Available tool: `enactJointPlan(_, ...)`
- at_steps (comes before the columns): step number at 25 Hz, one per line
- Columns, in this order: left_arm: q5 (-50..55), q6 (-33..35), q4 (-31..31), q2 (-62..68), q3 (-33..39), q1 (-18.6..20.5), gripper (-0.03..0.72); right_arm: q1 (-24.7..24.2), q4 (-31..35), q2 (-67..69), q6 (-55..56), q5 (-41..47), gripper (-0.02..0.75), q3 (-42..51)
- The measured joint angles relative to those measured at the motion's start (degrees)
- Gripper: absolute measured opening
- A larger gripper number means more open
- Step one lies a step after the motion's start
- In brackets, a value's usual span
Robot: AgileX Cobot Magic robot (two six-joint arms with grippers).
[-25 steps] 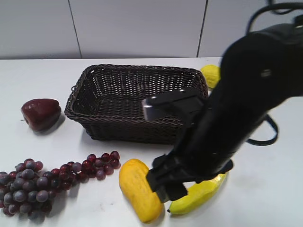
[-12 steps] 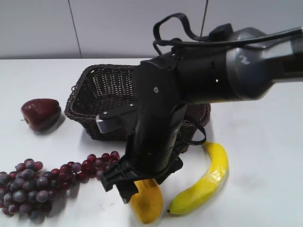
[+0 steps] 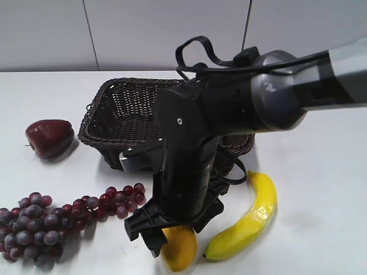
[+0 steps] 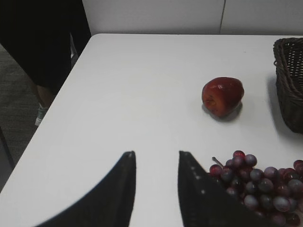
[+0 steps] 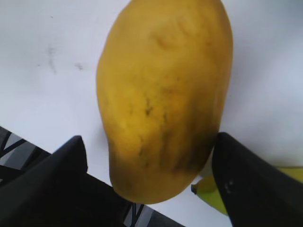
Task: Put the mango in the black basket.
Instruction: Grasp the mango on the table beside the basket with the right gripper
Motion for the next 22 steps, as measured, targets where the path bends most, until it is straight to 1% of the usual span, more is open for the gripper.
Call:
enactJointPlan(2,0.0,0.0,0.0,0.0,0.0,0.0,0.24,0.0,0.0,0.3,0.2,0.1,0.627,-0.1)
enactJointPlan(4,0.0,0.0,0.0,0.0,0.0,0.0,0.24,0.0,0.0,0.3,0.4,0.3,0.603,-0.3)
enactJointPlan(5,0.0,0.0,0.0,0.0,0.0,0.0,0.24,0.0,0.0,0.3,0.7,0.3,0.576,-0.4)
enactJointPlan(8,0.0,0.0,0.0,0.0,0.0,0.0,0.24,0.0,0.1,0.3,1.5,0.6,0.465,-0.7)
enactJointPlan(18,0.0,0.0,0.0,0.0,0.0,0.0,0.24,0.0,0.4,0.3,1.9,1.4,0.458,-1.2)
enactJointPlan(20,0.0,0.0,0.0,0.0,0.0,0.0,0.24,0.0,0.4,0.3,1.9,1.9,0.436,-1.5)
enactJointPlan(21,0.0,0.0,0.0,0.0,0.0,0.0,0.24,0.0,0.5,0.3,1.9,2.0,0.455,-1.5)
enactJointPlan(22,0.0,0.0,0.0,0.0,0.0,0.0,0.24,0.0,0.6,0.3,1.9,2.1,0.502,-1.6)
